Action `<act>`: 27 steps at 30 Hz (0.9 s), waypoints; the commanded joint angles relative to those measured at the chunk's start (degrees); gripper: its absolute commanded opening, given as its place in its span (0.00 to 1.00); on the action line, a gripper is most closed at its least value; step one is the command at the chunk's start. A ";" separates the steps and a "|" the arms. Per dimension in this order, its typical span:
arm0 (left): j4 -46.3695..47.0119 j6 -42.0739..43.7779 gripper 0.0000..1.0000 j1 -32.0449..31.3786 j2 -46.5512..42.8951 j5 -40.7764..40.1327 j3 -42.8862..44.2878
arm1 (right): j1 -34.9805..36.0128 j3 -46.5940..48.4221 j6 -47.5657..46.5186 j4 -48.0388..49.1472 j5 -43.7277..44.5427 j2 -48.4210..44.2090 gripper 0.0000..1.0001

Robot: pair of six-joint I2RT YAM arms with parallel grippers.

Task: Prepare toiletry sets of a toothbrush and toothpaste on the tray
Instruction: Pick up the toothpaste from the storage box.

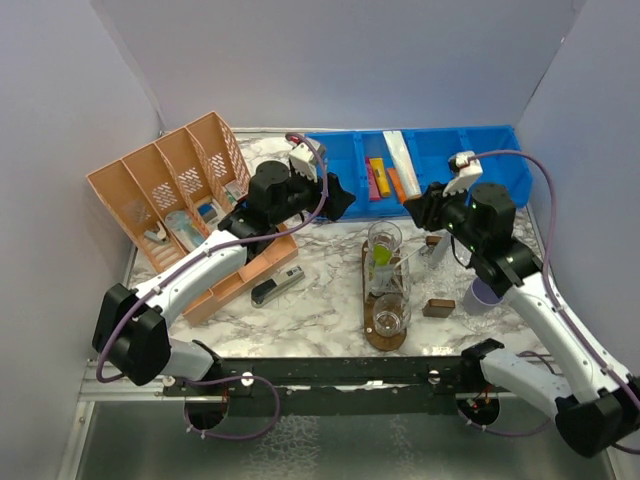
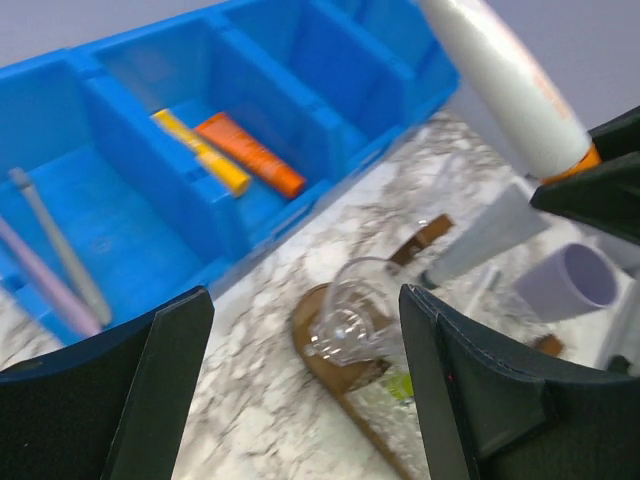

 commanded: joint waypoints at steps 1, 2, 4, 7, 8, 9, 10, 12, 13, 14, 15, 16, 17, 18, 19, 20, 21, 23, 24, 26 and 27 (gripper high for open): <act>12.80 -7.23 0.79 0.20 0.26 18.90 -0.62 | -0.03 -4.91 1.97 7.99 -9.90 -8.40 0.02; 15.07 -8.65 0.79 0.18 -0.05 20.72 -1.52 | -0.05 -5.49 1.89 8.41 -11.24 -9.53 0.02; 18.48 -10.22 0.80 0.18 -0.89 22.83 -2.67 | -0.01 -6.24 1.12 9.16 -13.88 -10.40 0.01; 21.46 -10.61 0.80 0.18 -2.82 23.14 -4.11 | 0.06 -6.94 1.88 11.04 -16.85 -10.19 0.01; 22.21 -10.73 0.80 0.18 -3.56 22.67 -4.59 | 0.03 -7.08 2.13 11.67 -18.57 -9.57 0.01; 22.74 -10.65 0.80 0.18 -4.38 22.22 -5.16 | 0.06 -7.21 2.38 12.63 -20.89 -8.65 0.01; 23.00 -10.49 0.80 0.18 -5.14 21.67 -5.45 | 0.07 -7.26 2.68 13.56 -23.15 -7.69 0.01; 23.05 -9.99 0.80 0.24 -6.69 19.85 -6.12 | 0.11 -7.34 4.12 15.16 -26.19 -5.35 0.01; 23.01 -9.76 0.78 0.26 -7.67 18.18 -6.76 | 0.20 -7.57 5.10 15.88 -26.68 -4.43 0.01; 23.05 -9.18 0.77 0.26 -9.00 16.01 -7.63 | 0.47 -7.63 5.89 16.55 -26.78 -3.61 0.01; 22.98 -8.53 0.76 0.26 -10.28 13.11 -8.69 | 0.92 -7.57 6.38 16.88 -26.53 -2.97 0.01; 22.26 -8.08 0.77 0.26 -11.60 9.74 -9.41 | 1.61 -7.30 6.51 16.90 -25.79 -2.22 0.01; 20.96 -8.01 0.78 0.31 -12.71 5.53 -9.69 | 2.52 -6.65 6.46 16.64 -24.89 -1.35 0.01; 19.32 -7.91 0.78 0.39 -13.38 1.99 -9.66 | 3.77 -5.78 6.04 16.17 -23.75 -0.27 0.01; 17.87 -8.05 0.78 0.55 -13.89 -0.86 -9.44 | 5.42 -4.66 5.41 15.35 -22.15 0.87 0.01; 15.90 -8.35 0.79 0.80 -14.07 -3.52 -9.06 | 7.06 -3.68 4.92 14.54 -20.07 2.00 0.01; 13.93 -8.83 0.79 0.98 -14.10 -5.73 -8.46 | 8.56 -3.06 4.83 14.12 -17.28 2.93 0.01; 9.53 -10.40 0.78 1.28 -13.74 -11.50 -7.12 | 10.70 -3.06 5.12 15.41 -13.68 3.81 0.01; 7.98 -11.31 0.79 1.43 -13.34 -13.15 -6.55 | 11.38 -3.12 5.30 16.43 -13.00 4.40 0.01; 5.89 -12.76 0.79 2.00 -12.42 -14.48 -5.58 | 12.45 -2.34 5.19 17.13 -11.73 6.16 0.01; 5.17 -13.39 0.78 2.35 -11.94 -14.62 -5.17 | 13.09 -1.60 4.85 17.00 -10.89 7.26 0.01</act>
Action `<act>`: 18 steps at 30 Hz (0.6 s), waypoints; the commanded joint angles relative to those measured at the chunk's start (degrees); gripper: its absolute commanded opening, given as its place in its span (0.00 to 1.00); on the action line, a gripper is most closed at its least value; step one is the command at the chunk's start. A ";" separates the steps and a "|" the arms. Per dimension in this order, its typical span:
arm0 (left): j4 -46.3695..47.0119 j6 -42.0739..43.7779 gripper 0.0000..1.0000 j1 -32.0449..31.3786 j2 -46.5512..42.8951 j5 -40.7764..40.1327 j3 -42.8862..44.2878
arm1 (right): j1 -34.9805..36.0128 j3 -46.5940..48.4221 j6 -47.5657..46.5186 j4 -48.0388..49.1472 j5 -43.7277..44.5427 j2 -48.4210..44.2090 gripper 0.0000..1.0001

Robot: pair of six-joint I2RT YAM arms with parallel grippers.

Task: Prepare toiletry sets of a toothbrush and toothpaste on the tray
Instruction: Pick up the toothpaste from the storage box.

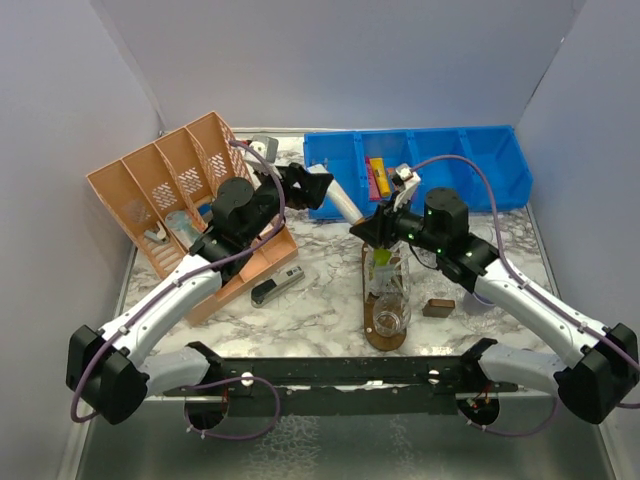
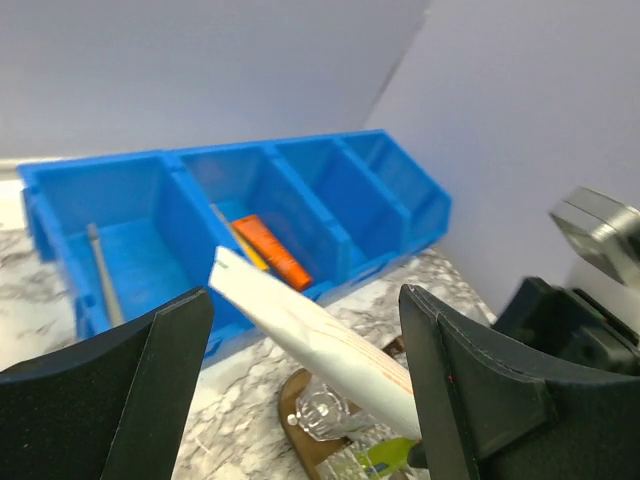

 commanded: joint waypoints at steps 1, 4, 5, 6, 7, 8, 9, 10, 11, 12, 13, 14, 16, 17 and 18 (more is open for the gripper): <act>-7.61 -4.04 0.78 1.41 1.88 -9.20 3.04 | 2.63 4.21 -0.31 4.76 6.93 3.05 0.01; -9.58 -5.75 0.75 2.58 3.44 -9.56 3.97 | 4.07 3.62 0.02 7.01 8.01 4.44 0.01; -9.82 -5.94 0.73 3.00 3.91 -9.45 4.11 | 4.58 3.18 0.00 7.76 8.58 4.47 0.01; -10.29 -6.19 0.71 3.38 4.35 -9.32 4.35 | 4.96 2.92 -0.09 8.06 9.28 4.41 0.01; -10.72 -6.55 0.68 3.78 4.72 -9.01 4.60 | 5.30 2.79 -0.27 8.16 9.77 4.57 0.01; -10.67 -6.81 0.64 4.15 5.04 -8.29 4.74 | 5.55 2.76 -0.48 7.95 10.23 4.68 0.01; -10.46 -7.26 0.61 4.60 5.31 -7.28 4.77 | 5.77 2.86 -0.65 7.69 10.60 4.75 0.01; -10.06 -7.52 0.58 4.97 5.68 -6.07 4.75 | 5.91 2.82 -0.77 7.51 10.84 4.84 0.01; -9.59 -7.80 0.55 5.32 5.98 -4.82 4.63 | 6.02 2.74 -0.93 7.50 10.96 4.83 0.01; -9.34 -8.09 0.52 5.65 6.46 -3.95 4.68 | 6.20 2.48 -0.98 7.62 11.19 4.76 0.01; -9.31 -8.53 0.50 6.00 6.92 -3.08 4.85 | 6.35 2.18 -1.06 7.80 11.34 4.68 0.01; -9.30 -8.91 0.49 6.37 7.30 -2.20 4.96 | 6.53 1.92 -1.21 7.99 11.48 4.53 0.01; -8.81 -9.27 0.49 7.16 8.03 0.13 5.19 | 6.76 1.54 -1.47 8.12 11.62 4.71 0.01; -8.50 -9.46 0.50 7.52 8.32 1.21 5.28 | 6.90 1.46 -1.62 8.07 11.55 5.00 0.01; -8.20 -9.63 0.51 7.87 8.42 2.17 5.42 | 7.02 1.40 -1.74 8.03 11.54 5.34 0.01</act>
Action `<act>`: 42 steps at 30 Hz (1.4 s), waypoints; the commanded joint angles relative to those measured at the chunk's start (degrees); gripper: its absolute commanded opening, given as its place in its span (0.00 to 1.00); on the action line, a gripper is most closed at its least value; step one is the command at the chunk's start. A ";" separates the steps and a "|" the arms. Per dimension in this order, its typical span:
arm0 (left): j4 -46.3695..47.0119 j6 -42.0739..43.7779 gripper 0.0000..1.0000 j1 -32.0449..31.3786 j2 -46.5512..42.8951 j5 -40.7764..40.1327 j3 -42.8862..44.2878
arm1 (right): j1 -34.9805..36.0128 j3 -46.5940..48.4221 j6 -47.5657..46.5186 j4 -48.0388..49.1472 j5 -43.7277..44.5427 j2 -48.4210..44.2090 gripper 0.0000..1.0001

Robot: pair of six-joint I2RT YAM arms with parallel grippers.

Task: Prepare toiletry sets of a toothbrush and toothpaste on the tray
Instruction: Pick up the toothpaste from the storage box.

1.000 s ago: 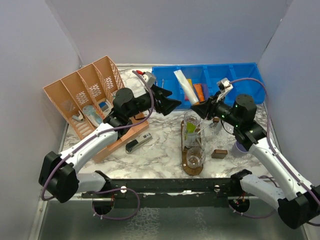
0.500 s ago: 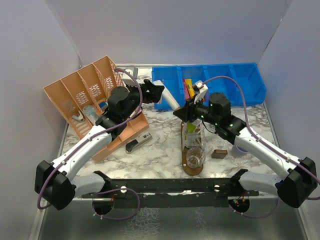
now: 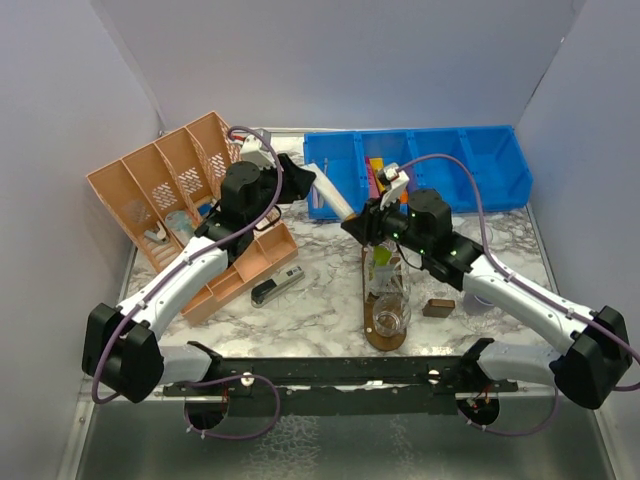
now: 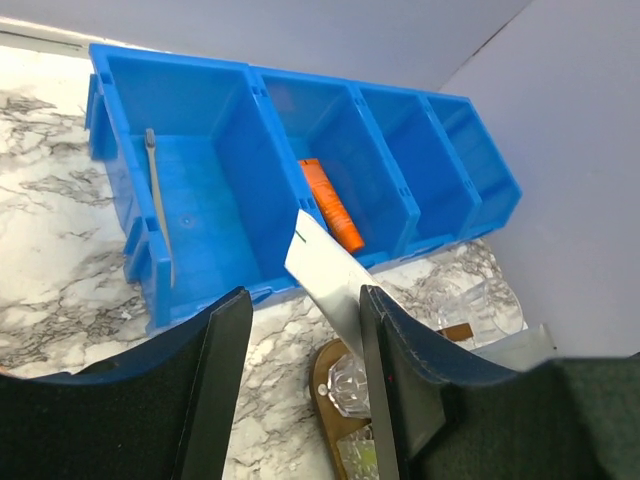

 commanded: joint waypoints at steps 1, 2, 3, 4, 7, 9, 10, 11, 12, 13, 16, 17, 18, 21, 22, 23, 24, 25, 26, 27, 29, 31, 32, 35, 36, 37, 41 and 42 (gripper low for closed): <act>1.88 -1.75 0.51 1.75 1.10 6.13 2.18 | 1.24 -0.36 -1.21 4.60 1.73 0.55 0.01; 2.09 -1.76 0.51 1.95 1.19 6.68 2.13 | 1.52 -0.59 -1.21 4.93 1.74 0.71 0.01; 2.18 -1.84 0.49 2.13 1.21 7.21 2.12 | 1.78 -0.93 -1.22 5.31 1.95 0.83 0.01; 2.24 -1.81 0.46 2.30 1.14 7.44 2.15 | 2.04 -1.16 -1.20 5.66 2.22 0.97 0.01; 3.28 -1.27 0.34 2.54 0.98 9.05 1.94 | 2.50 -1.19 -1.25 5.81 3.05 1.78 0.01; 3.82 -0.96 0.24 2.54 0.98 10.00 1.94 | 2.73 -1.27 -1.36 6.04 3.55 2.27 0.01; 4.09 -0.85 0.19 2.54 0.99 10.58 1.94 | 2.82 -1.41 -1.37 6.25 3.71 2.45 0.01; 4.51 -0.65 0.15 2.54 1.00 11.25 1.88 | 2.90 -1.48 -1.35 6.35 3.76 2.64 0.01; 5.01 -0.44 0.11 2.52 1.10 11.82 1.90 | 2.99 -1.51 -1.47 6.30 3.89 2.79 0.01; 5.43 -0.32 0.08 2.52 1.16 12.61 1.89 | 3.04 -1.64 -1.49 6.29 4.00 2.93 0.01; 6.43 0.59 0.00 2.53 1.33 14.62 1.90 | 3.10 -1.95 -1.64 6.08 3.95 2.84 0.02; 6.46 1.13 0.00 2.54 1.38 14.97 1.98 | 3.10 -1.99 -1.82 5.68 3.92 2.68 0.03; 6.53 1.67 0.00 2.54 1.45 15.20 2.11 | 3.10 -1.90 -2.11 5.11 3.86 2.39 0.06; 6.73 4.56 0.00 2.47 1.43 16.63 2.82 | 3.10 -1.26 -3.05 1.82 5.01 0.78 0.31; 7.03 5.62 0.00 2.55 1.45 17.42 2.95 | 3.10 -0.98 -3.04 0.59 5.98 0.02 0.38; 7.25 6.55 0.00 2.54 1.47 18.30 3.17 | 3.10 -0.46 -3.25 -1.10 6.48 -0.55 0.46; 7.52 7.53 0.00 2.52 1.46 19.22 3.31 | 3.06 0.23 -3.55 -3.06 7.48 -1.24 0.52; 7.77 8.51 0.00 2.54 1.47 20.26 3.53 | 3.10 1.03 -4.07 -4.93 8.25 -1.95 0.56; 7.99 9.50 0.00 2.60 1.56 21.73 3.71 | 3.10 1.68 -4.61 -7.30 8.85 -2.56 0.60; 8.16 10.37 0.00 2.63 1.70 22.58 4.02 | 3.10 2.47 -5.16 -8.64 9.49 -3.26 0.62; 8.26 11.39 0.00 2.63 1.80 23.53 4.27 | 3.10 3.93 -6.06 -12.42 10.61 -4.37 0.68; 8.76 11.75 0.00 2.68 1.73 24.41 4.18 | 3.10 5.18 -6.67 -15.26 11.68 -5.26 0.72; 8.96 11.87 0.00 2.71 1.81 25.06 4.25 | 3.10 5.78 -6.90 -16.63 12.17 -5.68 0.73; 9.48 12.53 0.00 2.68 1.63 26.56 4.44 | 3.10 7.17 -7.19 -19.51 13.35 -6.76 0.77; 9.63 12.75 0.00 2.69 1.57 27.13 4.41 | 3.10 7.37 -7.23 -20.07 13.63 -7.17 0.77; 9.77 13.23 0.00 2.72 1.52 27.66 4.43 | 3.10 7.50 -7.23 -20.51 13.83 -7.56 0.79; 10.26 14.51 0.00 2.81 0.94 29.32 4.44 | 3.10 8.66 -6.28 -22.28 14.15 -8.73 0.83; 10.62 14.82 0.00 2.81 0.76 29.91 4.41 | 3.10 9.08 -6.02 -22.75 13.64 -8.82 0.83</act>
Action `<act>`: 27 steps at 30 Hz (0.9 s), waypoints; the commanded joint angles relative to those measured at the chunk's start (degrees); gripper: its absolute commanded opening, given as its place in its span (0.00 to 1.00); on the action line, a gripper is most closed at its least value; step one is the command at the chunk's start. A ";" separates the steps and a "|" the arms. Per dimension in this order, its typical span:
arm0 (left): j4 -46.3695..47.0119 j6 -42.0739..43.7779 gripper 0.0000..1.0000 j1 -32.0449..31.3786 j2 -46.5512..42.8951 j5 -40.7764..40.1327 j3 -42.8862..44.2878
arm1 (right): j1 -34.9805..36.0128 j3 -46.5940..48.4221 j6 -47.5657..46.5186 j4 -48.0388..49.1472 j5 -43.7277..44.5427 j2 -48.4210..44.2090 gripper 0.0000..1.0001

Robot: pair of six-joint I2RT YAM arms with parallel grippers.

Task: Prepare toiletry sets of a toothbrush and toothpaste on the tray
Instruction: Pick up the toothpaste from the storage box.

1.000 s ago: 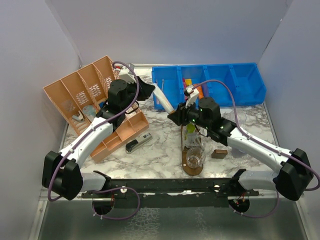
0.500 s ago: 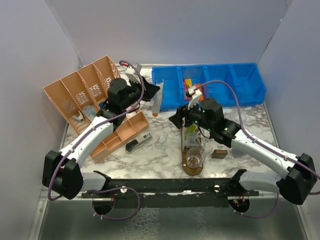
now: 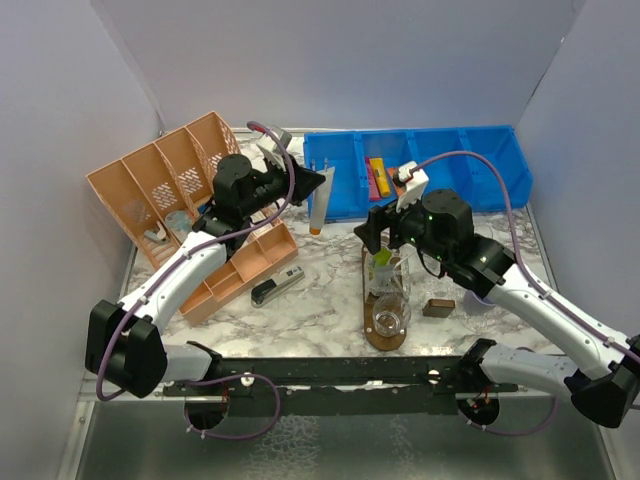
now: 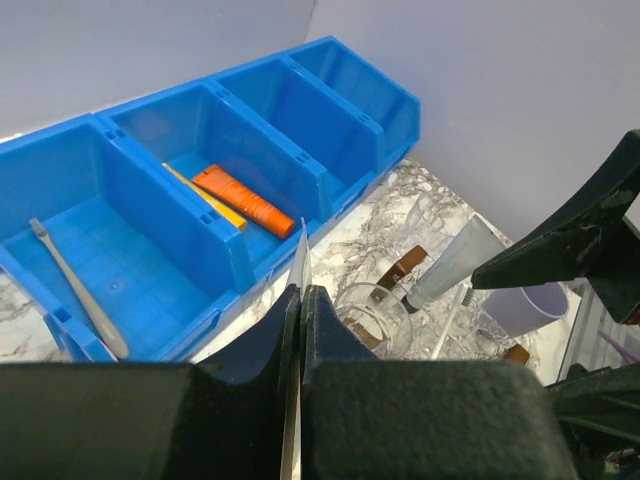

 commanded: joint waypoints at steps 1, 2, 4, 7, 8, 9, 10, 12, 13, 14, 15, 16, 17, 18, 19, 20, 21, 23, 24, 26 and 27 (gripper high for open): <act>4.72 2.63 0.00 0.16 -1.37 4.92 2.47 | 0.19 2.99 0.44 -4.82 1.34 -1.41 0.83; 4.98 2.78 0.00 0.24 -1.55 5.60 2.39 | 0.19 3.35 0.67 -5.13 0.74 -1.37 0.83; 5.90 3.14 0.00 0.38 -1.83 8.13 2.42 | 0.19 4.30 1.13 -5.87 -0.97 -1.26 0.83; 7.21 3.78 0.00 0.36 -1.79 12.53 2.50 | 0.12 6.26 2.18 -6.85 -5.66 -0.93 0.84; 7.76 3.79 0.00 0.42 -1.75 14.19 2.44 | 0.10 7.20 2.39 -7.13 -7.22 -0.69 0.84; 8.29 3.74 0.00 0.42 -1.64 16.69 2.65 | 0.11 8.13 2.95 -7.65 -8.23 -0.45 0.84; 8.91 3.61 0.00 0.35 -1.50 18.55 2.81 | 0.11 9.00 3.52 -8.05 -9.44 -0.30 0.84; 9.99 3.03 0.00 0.34 -1.21 21.99 2.99 | 0.01 10.57 3.99 -7.99 -12.83 -0.13 0.84; 10.84 2.58 0.00 0.34 -1.06 23.98 3.08 | -0.05 11.19 3.91 -7.72 -14.74 -0.17 0.84; 11.64 2.12 0.00 0.27 -0.89 25.69 3.05 | -0.19 11.67 3.42 -7.19 -16.33 -0.19 0.83; 12.72 1.45 0.00 0.13 -0.81 27.29 3.04 | -0.38 12.06 2.86 -6.81 -17.93 -0.09 0.83; 13.56 1.02 0.00 -0.14 -0.75 28.45 2.89 | -0.67 12.78 2.08 -6.88 -18.96 0.28 0.81; 14.24 0.85 0.00 -0.42 -0.81 29.46 2.74 | -1.07 13.84 1.07 -7.45 -19.62 0.84 0.78; 14.75 0.87 0.00 -0.78 -0.97 30.22 2.66 | -1.57 15.43 0.13 -8.65 -20.27 1.89 0.73; 15.15 1.01 0.00 -1.30 -1.21 31.35 2.48 | -2.45 17.66 -1.48 -10.30 -21.08 3.26 0.66; 15.29 1.37 0.00 -1.85 -1.45 32.06 2.38 | -3.34 19.21 -2.67 -11.33 -21.66 4.10 0.61; 15.32 1.98 0.00 -2.35 -1.67 32.80 2.30 | -4.84 20.75 -3.76 -12.27 -22.56 4.99 0.60; 15.32 3.15 0.00 -3.29 -2.23 33.84 1.89 | -9.42 22.93 -5.60 -13.38 -26.95 5.98 0.59; 15.32 3.84 0.00 -3.73 -2.50 34.14 1.75 | -12.16 23.51 -6.60 -13.31 -30.59 6.32 0.59; 15.32 4.52 0.00 -4.47 -2.98 34.56 1.48 | -15.90 23.82 -9.36 -12.53 -39.44 6.90 0.59; 15.32 4.71 0.00 -4.71 -3.18 34.70 1.39 | -16.39 23.83 -11.16 -12.47 -43.33 7.37 0.59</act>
